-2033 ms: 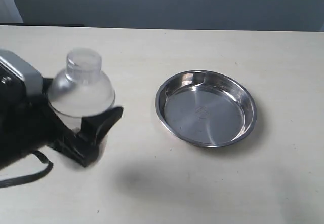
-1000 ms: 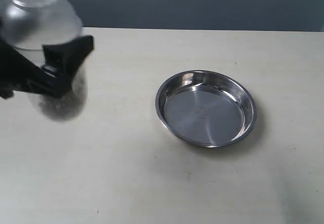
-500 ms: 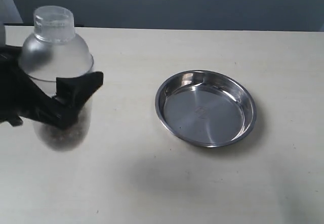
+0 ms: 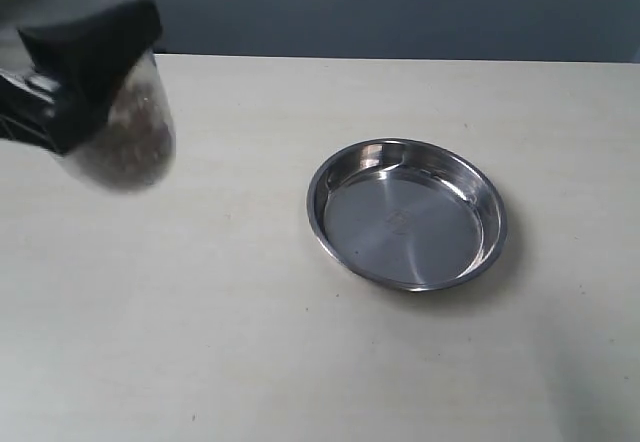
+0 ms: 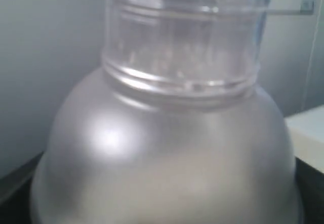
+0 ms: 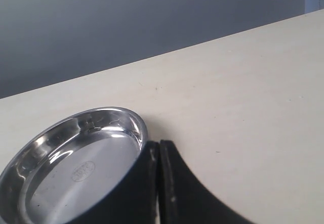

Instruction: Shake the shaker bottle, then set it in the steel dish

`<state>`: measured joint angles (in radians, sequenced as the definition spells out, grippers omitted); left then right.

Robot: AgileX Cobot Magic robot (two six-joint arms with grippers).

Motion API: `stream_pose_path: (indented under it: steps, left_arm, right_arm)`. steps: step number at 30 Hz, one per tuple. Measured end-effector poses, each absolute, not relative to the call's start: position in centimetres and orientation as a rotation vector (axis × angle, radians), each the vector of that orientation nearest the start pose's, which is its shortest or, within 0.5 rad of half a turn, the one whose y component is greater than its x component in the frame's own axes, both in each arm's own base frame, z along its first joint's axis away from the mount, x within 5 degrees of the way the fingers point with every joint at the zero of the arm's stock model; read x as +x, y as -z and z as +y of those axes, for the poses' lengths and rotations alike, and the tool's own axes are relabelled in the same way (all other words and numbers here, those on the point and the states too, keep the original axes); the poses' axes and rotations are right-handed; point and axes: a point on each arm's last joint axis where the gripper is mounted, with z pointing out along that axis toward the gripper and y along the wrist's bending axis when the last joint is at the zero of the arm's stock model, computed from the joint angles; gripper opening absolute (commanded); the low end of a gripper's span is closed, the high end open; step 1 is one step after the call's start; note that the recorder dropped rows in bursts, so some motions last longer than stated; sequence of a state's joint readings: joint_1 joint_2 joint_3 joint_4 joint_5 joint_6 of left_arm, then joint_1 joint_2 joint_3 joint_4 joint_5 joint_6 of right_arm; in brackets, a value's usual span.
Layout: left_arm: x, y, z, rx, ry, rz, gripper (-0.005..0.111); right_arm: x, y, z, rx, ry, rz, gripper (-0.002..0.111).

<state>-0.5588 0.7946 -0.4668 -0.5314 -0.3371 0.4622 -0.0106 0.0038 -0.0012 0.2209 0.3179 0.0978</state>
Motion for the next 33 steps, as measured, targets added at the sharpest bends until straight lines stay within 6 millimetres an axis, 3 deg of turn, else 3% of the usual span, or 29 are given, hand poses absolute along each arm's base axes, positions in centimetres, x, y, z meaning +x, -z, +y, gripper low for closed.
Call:
stream_pose_path:
  steps: [3, 5, 8, 10, 13, 15, 17, 20, 23, 25, 28, 30, 32, 33]
  left_arm:
    - [15.8, -28.5, -6.9, 0.156, 0.324, 1.653, 0.0]
    - [15.8, -27.3, -7.4, 0.225, 0.334, 1.734, 0.0]
    - [14.9, -30.8, -7.9, 0.329, 0.358, 1.596, 0.0]
    - [14.5, -32.2, -7.2, 0.283, 0.337, 1.513, 0.0]
    - [15.5, -28.8, -6.2, 0.115, 0.306, 1.64, 0.0]
    - [15.6, -27.3, -6.7, 0.155, 0.323, 1.729, 0.0]
    - [15.2, -28.7, -7.5, 0.257, 0.357, 1.685, 0.0]
    - [14.7, -30.3, -7.2, 0.273, 0.34, 1.576, 0.0]
    - [15.3, -26.7, -6.9, 0.186, 0.328, 1.7, 0.0]
    - [15.2, -25.6, -7.6, 0.26, 0.36, 1.768, 0.0]
    - [14.7, -29.1, -8.3, 0.397, 0.348, 1.602, 0.0]
    - [15.2, -29.8, -7.2, 0.279, 0.287, 1.554, 0.0]
    - [16.5, -28.3, -5.7, 0.062, 0.244, 1.656, 0.0]
    - [16.9, -27.4, -5.8, 0.048, 0.253, 1.725, 0.0]
  right_arm:
    - [5.4, -18.5, 0.6, 0.238, -0.274, 1.789, -0.001]
    - [5.4, -18.5, 0.6, 0.238, -0.274, 1.789, -0.001]
    - [5.4, -18.5, 0.6, 0.238, -0.274, 1.789, -0.001]
    - [5.4, -18.5, 0.6, 0.238, -0.274, 1.789, -0.001]
    - [5.4, -18.5, 0.6, 0.238, -0.274, 1.789, -0.001]
    - [5.4, -18.5, 0.6, 0.238, -0.274, 1.789, -0.001]
    - [5.4, -18.5, 0.6, 0.238, -0.274, 1.789, -0.001]
    - [5.4, -18.5, 0.6, 0.238, -0.274, 1.789, -0.001]
    - [5.4, -18.5, 0.6, 0.238, -0.274, 1.789, -0.001]
    - [5.4, -18.5, 0.6, 0.238, -0.274, 1.789, -0.001]
    - [5.4, -18.5, 0.6, 0.238, -0.274, 1.789, -0.001]
    - [5.4, -18.5, 0.6, 0.238, -0.274, 1.789, -0.001]
    - [5.4, -18.5, 0.6, 0.238, -0.274, 1.789, -0.001]
    - [5.4, -18.5, 0.6, 0.238, -0.274, 1.789, -0.001]
